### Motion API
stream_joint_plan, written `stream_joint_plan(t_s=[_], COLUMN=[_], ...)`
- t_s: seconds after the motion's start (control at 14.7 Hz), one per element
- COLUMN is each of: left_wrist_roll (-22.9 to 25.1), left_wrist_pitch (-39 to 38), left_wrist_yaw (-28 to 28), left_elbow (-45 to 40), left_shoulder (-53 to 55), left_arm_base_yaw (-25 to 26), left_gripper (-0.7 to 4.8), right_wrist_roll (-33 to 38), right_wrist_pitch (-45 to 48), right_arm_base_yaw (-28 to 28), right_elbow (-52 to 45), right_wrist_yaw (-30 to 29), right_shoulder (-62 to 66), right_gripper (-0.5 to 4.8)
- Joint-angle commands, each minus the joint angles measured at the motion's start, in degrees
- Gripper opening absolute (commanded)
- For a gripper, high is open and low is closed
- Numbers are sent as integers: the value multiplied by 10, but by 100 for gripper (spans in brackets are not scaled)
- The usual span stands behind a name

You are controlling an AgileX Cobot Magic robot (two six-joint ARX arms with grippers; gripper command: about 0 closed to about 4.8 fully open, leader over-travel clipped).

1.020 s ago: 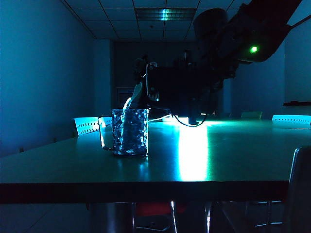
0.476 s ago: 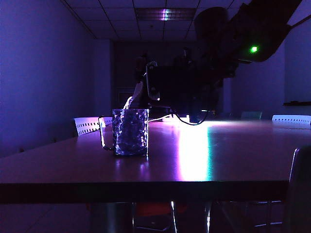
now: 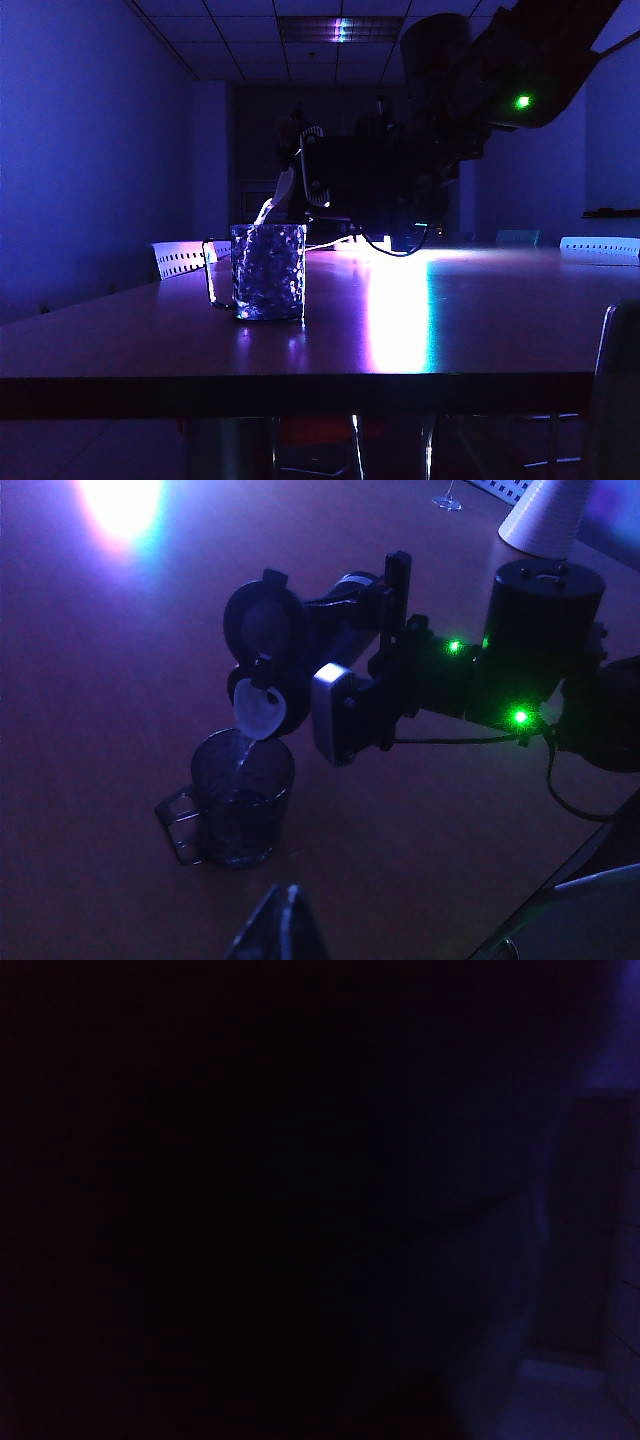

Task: Pick up the black thermos cup, pour some water from it into the cup, and then put the thermos cup back on the table.

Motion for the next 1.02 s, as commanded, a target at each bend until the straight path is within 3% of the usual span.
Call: stream_joint_plan(t_s=[0.07, 1.02], left_wrist_roll=[4, 4], left_wrist_pitch=[5, 2], left_wrist_yaw=[4, 4], left_elbow=[3, 3], left_shoulder=[-1, -1], left_arm_base_yaw=[0, 0], left_gripper=[-6, -6], right_wrist_roll=[-4, -21], right_wrist_pitch=[64, 65], right_arm_base_yaw=[1, 1], right_elbow=[8, 8], right_wrist_yaw=[3, 3], right_shoulder=[-10, -10], right_gripper=[107, 107])
